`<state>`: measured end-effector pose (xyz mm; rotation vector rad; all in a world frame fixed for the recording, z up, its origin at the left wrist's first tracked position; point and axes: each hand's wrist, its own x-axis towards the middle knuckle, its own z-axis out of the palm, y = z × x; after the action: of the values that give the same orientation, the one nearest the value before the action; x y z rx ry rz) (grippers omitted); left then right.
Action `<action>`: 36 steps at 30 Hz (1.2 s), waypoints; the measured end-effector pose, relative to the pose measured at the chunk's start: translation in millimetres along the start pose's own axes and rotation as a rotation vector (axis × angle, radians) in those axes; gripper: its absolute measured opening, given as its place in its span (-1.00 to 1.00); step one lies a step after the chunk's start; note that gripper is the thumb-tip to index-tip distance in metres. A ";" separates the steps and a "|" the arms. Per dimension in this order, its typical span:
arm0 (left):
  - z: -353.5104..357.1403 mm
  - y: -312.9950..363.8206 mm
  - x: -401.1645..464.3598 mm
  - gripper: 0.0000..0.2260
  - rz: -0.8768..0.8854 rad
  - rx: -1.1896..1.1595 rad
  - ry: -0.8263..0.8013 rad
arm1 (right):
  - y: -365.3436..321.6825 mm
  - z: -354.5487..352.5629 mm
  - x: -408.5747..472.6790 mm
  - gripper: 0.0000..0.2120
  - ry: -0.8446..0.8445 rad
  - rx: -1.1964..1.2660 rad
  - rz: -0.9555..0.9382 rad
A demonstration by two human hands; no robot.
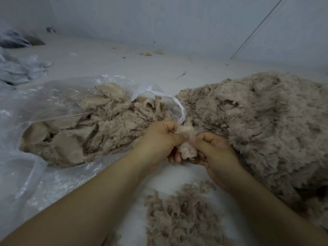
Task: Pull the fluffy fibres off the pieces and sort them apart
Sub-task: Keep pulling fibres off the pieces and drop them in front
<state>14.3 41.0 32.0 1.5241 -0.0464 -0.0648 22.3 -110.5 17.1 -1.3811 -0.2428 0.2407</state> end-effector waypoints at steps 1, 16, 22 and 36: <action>-0.1 -0.4 0.7 -0.89 0.001 -0.034 0.027 | 2.3 -0.9 2.0 -0.56 0.034 -0.016 0.014; 0.0 -1.6 1.3 -0.85 0.072 -0.133 0.090 | 0.4 -0.8 0.8 -0.52 0.106 0.095 0.047; 3.1 -1.7 -0.4 -0.84 0.113 -0.031 0.120 | 1.2 -2.1 0.6 -0.69 0.080 0.072 0.058; -5.7 -2.2 4.9 -0.86 0.192 -0.105 0.151 | 1.9 -0.2 1.7 -0.63 0.136 0.122 0.083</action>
<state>19.5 46.3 29.4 1.4094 -0.0676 0.1983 23.9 -109.8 15.3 -1.2819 -0.0572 0.2260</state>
